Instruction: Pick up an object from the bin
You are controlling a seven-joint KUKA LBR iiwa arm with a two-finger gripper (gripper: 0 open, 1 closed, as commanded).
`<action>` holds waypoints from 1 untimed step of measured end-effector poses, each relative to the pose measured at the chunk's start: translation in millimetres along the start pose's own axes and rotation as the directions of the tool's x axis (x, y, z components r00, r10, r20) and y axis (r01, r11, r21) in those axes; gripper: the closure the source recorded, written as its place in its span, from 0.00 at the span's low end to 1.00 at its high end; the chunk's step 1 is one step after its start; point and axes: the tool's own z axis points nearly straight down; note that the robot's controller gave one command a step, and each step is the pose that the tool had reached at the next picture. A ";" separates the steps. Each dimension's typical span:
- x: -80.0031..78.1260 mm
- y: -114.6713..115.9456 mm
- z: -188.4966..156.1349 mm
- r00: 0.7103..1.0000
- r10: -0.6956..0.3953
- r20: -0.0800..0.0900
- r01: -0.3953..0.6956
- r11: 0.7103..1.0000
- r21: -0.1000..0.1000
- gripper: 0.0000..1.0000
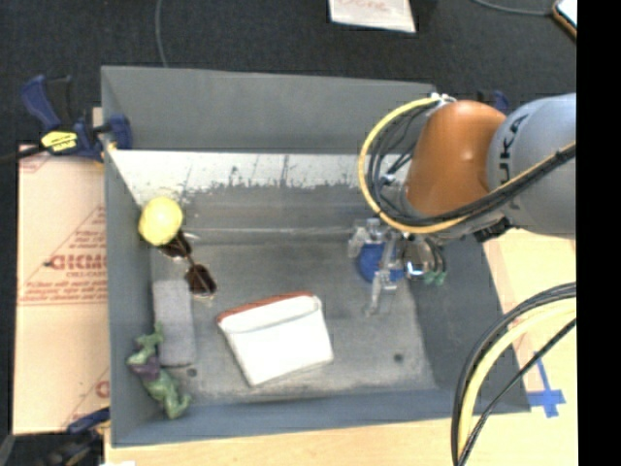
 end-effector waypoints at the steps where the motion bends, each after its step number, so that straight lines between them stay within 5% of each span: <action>1: -2.1 -0.1 -4.1 1.000 -0.002 0.008 0.002 1.000 0.001 0.00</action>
Offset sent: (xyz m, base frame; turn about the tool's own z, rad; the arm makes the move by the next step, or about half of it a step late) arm 0.0463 -0.0701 -0.0618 -0.1527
